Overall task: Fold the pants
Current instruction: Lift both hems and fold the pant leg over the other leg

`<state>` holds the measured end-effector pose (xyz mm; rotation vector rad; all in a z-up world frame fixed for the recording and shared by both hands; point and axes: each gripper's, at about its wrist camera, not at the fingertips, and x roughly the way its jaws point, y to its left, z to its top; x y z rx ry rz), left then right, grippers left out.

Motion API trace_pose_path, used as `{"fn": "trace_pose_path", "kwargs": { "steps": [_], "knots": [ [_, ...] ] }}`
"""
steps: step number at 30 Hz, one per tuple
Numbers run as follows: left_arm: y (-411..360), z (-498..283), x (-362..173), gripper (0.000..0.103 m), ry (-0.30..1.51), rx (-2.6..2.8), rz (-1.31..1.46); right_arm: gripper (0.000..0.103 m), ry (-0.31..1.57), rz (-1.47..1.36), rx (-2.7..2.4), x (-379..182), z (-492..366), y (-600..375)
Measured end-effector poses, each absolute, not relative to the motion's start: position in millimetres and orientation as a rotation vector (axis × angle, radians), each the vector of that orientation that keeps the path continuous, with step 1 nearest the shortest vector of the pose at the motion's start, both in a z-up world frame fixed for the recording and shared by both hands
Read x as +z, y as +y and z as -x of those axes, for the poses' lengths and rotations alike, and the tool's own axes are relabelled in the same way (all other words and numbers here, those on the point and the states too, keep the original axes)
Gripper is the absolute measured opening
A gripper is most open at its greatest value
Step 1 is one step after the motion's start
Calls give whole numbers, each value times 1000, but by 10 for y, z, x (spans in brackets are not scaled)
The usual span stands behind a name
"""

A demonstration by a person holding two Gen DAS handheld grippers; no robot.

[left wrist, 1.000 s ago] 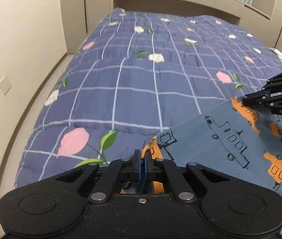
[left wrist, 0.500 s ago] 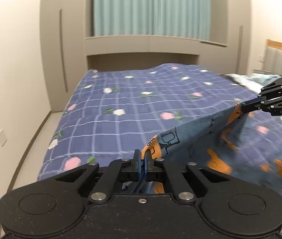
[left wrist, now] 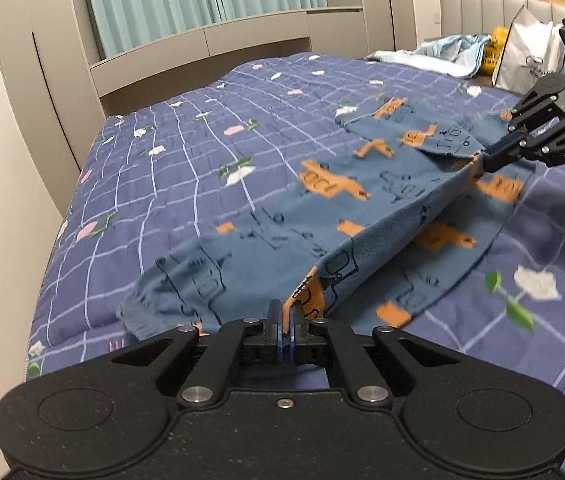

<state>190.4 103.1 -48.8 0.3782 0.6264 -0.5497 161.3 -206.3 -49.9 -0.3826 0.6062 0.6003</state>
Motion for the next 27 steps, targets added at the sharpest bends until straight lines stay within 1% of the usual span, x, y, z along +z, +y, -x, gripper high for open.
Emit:
{"fn": "trace_pose_path", "kwargs": {
  "steps": [3,6,11,14,15,16,17,18,19,20,21,22,23,25,26,27],
  "knots": [
    [1043,-1906,-491,2,619,-543,-378,2,608,359,577,-552,-1549,-2096],
    [1055,-1902,-468,2,615,-550,-386,2,584,389,580,-469,-1421,-2088],
    [1038,-1921,-634,3,696,-547,-369,2,612,479,582,-680,-1360,-1948],
    [1029,-1913,-672,7,709,-535,-349,2,641,490,570,-838,-1382,-1915],
    [1035,-1908,-664,12,713,-535,-338,4,643,478,567,-852,-1376,-1931],
    [1039,-1905,-651,16,720,-536,-320,9,646,464,564,-859,-1372,-1948],
    [1041,-1900,-637,28,727,-534,-298,12,647,444,564,-847,-1367,-1980],
    [1037,-1891,-620,41,739,-537,-267,18,648,421,563,-831,-1358,-2020],
    [1025,-1885,-598,47,751,-549,-231,24,648,399,562,-806,-1343,-2072],
    [998,-1867,-574,61,754,-561,-196,31,642,383,551,-778,-1324,-2130],
    [965,-1852,-555,73,751,-568,-167,49,634,373,528,-749,-1309,-2195],
    [910,-1837,-535,78,743,-572,-141,64,626,358,512,-718,-1294,-2272],
    [841,-1822,-516,84,735,-574,-116,68,622,335,499,-691,-1284,-2362],
    [666,-1810,-488,88,723,-595,-68,81,625,286,446,-640,-1282,-2598],
    [559,-1811,-479,93,717,-602,-44,86,624,265,410,-619,-1287,-2722],
    [451,-1808,-473,98,712,-605,-27,92,616,234,356,-590,-1290,-2895]
  ]
}}
